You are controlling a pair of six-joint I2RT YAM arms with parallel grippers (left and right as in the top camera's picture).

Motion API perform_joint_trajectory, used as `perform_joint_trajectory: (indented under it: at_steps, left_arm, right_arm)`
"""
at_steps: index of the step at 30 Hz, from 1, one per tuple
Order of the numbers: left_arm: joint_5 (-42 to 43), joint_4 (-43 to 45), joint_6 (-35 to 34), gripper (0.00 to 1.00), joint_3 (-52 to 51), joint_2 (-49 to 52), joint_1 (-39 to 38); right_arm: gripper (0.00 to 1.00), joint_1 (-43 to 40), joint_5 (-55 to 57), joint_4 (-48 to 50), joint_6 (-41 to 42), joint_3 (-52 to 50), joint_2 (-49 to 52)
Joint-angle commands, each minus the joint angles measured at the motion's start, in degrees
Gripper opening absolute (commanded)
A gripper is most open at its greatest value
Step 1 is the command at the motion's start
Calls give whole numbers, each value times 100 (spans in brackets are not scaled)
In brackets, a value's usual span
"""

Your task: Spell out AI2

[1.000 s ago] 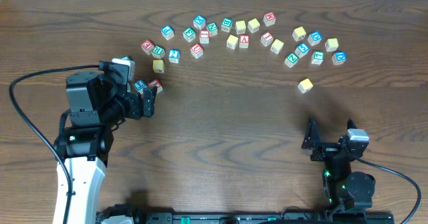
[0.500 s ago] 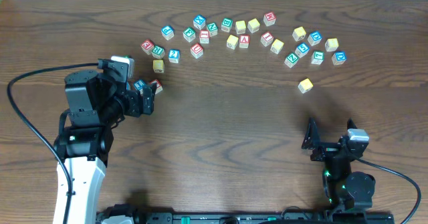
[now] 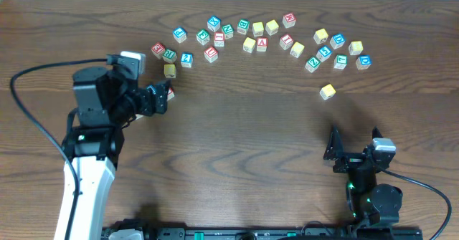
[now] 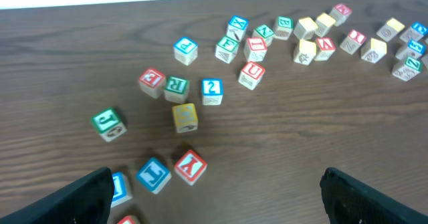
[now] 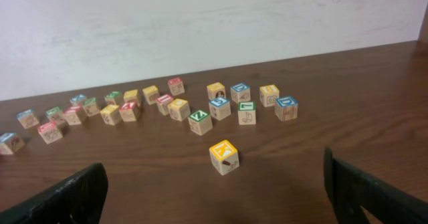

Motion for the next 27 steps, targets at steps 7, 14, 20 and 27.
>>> perform_joint_trajectory:
  at_steps: [7, 14, 20, 27]
  left_arm:
    - [50, 938, -46, 98, 219, 546, -774]
    - [50, 1204, -68, 98, 219, 1012, -1202]
    - [52, 1202, -184, 98, 216, 1156, -1394]
    - [48, 1191, -192, 97, 216, 1154, -1497]
  right_arm:
    - [99, -24, -9, -11, -44, -11, -35]
    - [99, -24, -9, -11, -44, -11, -35]
    - [99, -24, -9, -11, -44, -11, -35]
    - [99, -24, -11, -11, -44, -11, -35]
